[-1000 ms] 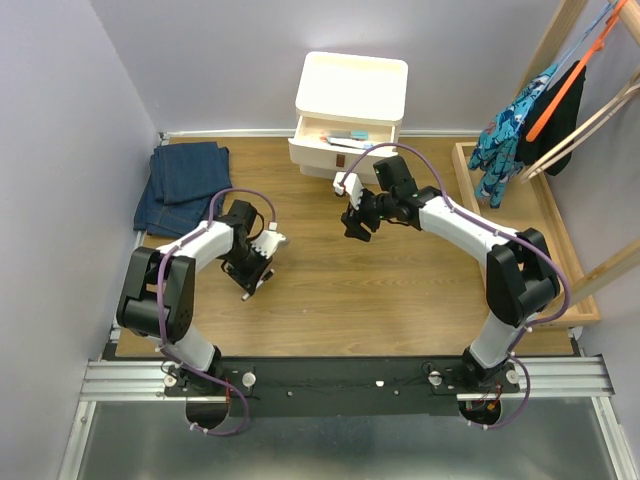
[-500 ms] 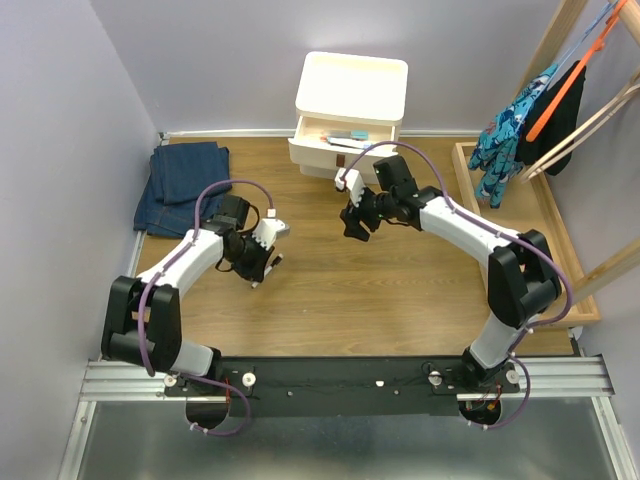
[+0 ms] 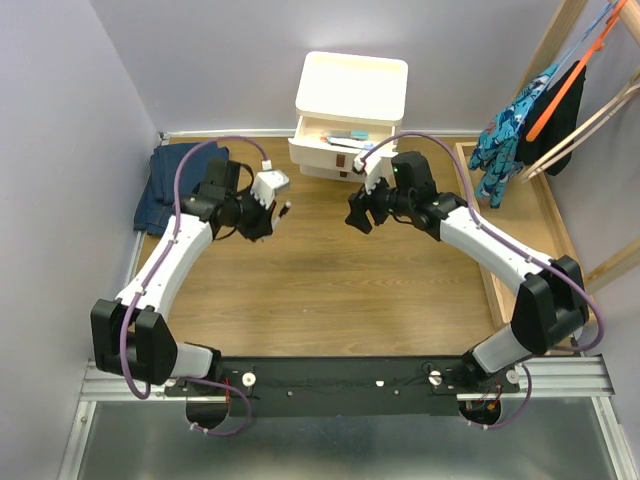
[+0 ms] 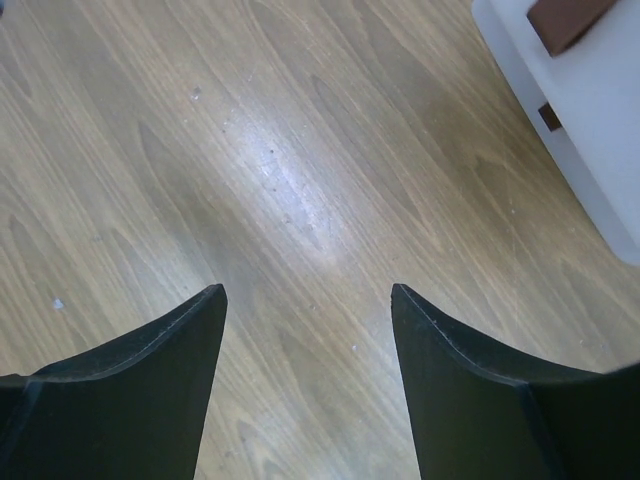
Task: Sort the stationery into containers
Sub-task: Pick up the pen from the center of the board, then place the pen in the drawer.
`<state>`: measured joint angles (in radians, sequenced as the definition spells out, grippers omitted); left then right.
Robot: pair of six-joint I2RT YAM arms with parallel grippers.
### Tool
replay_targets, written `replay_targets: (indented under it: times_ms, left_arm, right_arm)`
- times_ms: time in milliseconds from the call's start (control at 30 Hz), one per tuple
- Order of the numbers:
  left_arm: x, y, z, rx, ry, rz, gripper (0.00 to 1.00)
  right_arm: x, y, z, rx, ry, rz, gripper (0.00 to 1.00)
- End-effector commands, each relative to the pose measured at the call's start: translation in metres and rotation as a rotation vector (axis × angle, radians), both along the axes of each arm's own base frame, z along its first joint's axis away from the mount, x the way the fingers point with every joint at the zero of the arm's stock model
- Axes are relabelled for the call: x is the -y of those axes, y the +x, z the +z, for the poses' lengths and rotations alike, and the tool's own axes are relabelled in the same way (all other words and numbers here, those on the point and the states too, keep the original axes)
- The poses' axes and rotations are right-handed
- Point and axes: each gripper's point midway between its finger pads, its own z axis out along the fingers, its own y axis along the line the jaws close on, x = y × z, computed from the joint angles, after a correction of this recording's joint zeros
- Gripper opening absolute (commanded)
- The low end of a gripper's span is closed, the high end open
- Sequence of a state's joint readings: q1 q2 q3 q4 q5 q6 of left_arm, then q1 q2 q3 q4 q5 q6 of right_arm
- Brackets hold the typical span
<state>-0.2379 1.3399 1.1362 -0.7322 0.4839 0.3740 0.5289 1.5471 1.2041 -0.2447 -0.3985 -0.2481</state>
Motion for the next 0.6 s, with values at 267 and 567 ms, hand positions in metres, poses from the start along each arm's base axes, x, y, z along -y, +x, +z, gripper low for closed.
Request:
replay_targets:
  times_ms: [267,567]
  left_arm:
    - [0.076,0.141,0.181,0.506,-0.098,-0.150,0.11]
    - [0.112,0.225,0.174,0.624,-0.051,-0.107,0.16]
  right_arm:
    - [0.050,0.004,0.029,0.069,0.056,-0.190,0.75]
    - [0.074,0.005,0.030,0.075,0.068,-0.243,0.76]
